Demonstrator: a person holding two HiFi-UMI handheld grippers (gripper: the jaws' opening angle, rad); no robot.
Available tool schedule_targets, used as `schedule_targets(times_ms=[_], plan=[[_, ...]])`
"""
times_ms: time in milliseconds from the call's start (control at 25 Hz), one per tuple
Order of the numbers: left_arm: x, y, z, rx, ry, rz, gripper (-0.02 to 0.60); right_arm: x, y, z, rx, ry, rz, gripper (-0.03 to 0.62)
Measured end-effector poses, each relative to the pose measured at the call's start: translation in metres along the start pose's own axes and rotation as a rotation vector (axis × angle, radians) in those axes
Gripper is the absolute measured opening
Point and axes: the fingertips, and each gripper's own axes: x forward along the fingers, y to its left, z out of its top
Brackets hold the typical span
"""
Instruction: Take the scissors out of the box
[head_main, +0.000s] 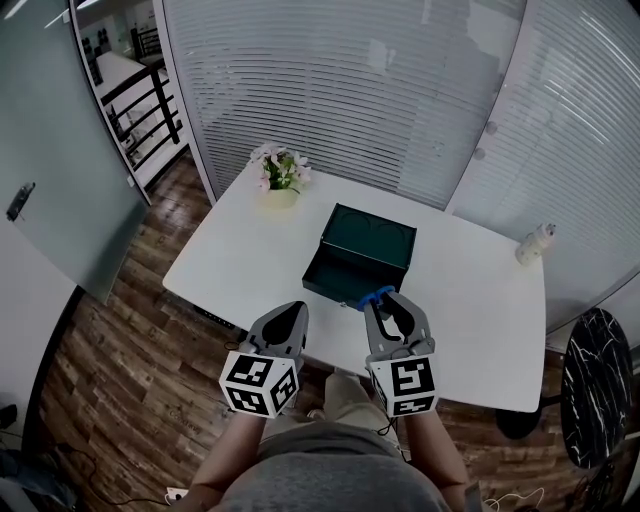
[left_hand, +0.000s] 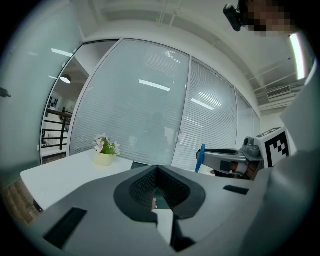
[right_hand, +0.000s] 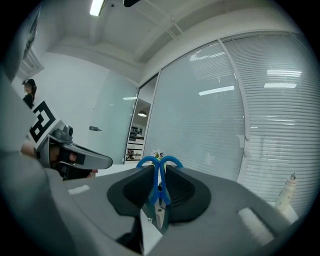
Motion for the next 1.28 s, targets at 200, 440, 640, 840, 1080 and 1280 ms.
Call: schedule_targets(times_ms=[200, 440, 640, 840, 1080, 1280], plan=[[0.004, -0.001, 0.001, -0.003, 0.001, 0.002, 0.005, 0.001, 0.000, 0.001, 0.002, 0.000, 0.013, 0.084], [0.005, 0.001, 0.000, -0.012, 0.006, 0.008, 0.005, 0.003, 0.002, 0.001, 0.016, 0.000, 0.033, 0.084], [0.007, 0.002, -0.002, -0.017, 0.009, 0.011, 0.005, 0.006, 0.003, 0.001, 0.009, 0.000, 0.042, 0.084], [0.008, 0.007, 0.000, -0.023, 0.007, 0.017, 0.005, 0.011, 0.005, 0.003, 0.006, -0.005, 0.053, 0.084], [0.011, 0.011, 0.003, -0.026, 0.003, 0.020, 0.005, 0.017, 0.004, 0.007, 0.001, -0.018, 0.057, 0.084], [0.016, 0.013, 0.004, -0.029, 0.002, 0.018, 0.005, 0.022, 0.001, 0.008, 0.002, -0.025, 0.056, 0.084]])
